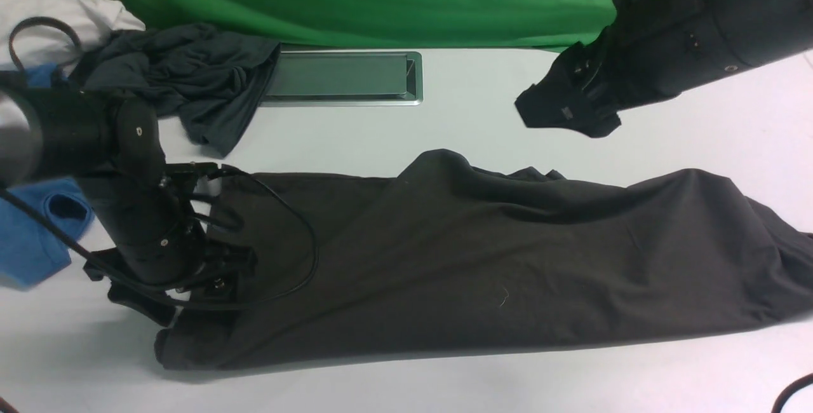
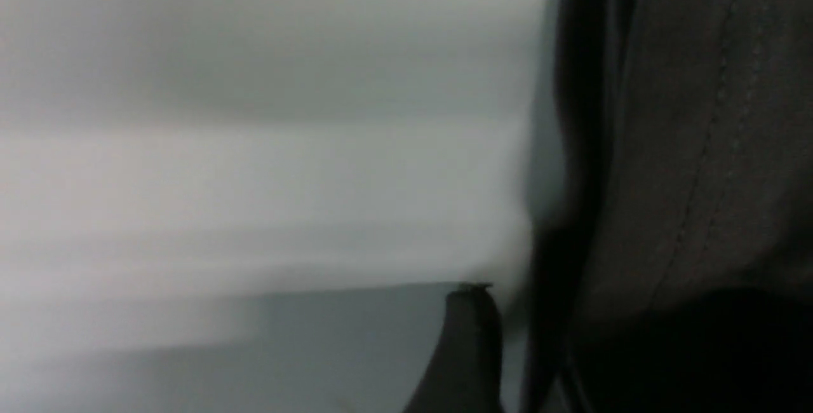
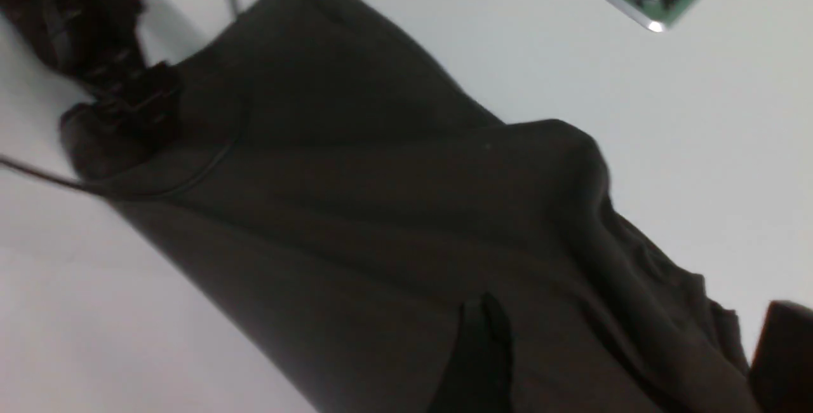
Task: Fold a long-sleeved shirt on a white desktop.
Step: 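Grasp the waist and leg ends of the folded dark trousers and straighten them on the table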
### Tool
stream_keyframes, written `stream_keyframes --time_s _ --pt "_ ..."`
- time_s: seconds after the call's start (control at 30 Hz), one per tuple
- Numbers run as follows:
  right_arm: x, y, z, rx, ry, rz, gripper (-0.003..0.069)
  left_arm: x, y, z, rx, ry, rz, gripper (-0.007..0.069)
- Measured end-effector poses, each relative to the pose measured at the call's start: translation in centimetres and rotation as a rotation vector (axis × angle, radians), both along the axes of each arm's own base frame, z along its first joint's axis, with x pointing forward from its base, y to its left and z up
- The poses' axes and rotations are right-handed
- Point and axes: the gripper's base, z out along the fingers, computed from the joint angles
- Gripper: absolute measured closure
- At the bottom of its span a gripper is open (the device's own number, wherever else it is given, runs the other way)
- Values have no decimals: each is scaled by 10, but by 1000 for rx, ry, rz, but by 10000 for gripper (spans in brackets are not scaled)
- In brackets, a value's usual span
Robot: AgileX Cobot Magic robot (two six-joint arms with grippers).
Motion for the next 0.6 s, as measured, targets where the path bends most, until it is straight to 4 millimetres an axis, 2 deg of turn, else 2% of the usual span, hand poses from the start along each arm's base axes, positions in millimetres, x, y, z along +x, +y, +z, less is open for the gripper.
stream_keyframes --time_s 0.1,0.23,0.33,0.37,0.6 --pt "0 0 0 0 0 1 144 1 0 -1 -17 10 2 173" --pt "-1 0 0 -3 4 4 144 1 -4 -1 -48 17 29 421" --pt "-2 -1 1 -3 3 4 144 1 -5 -1 -58 17 26 539" --pt "-2 -1 1 -3 3 4 144 1 -6 -1 -59 15 22 558" --pt "-2 -1 3 1 -5 3 144 0 -6 6 -52 -27 12 561"
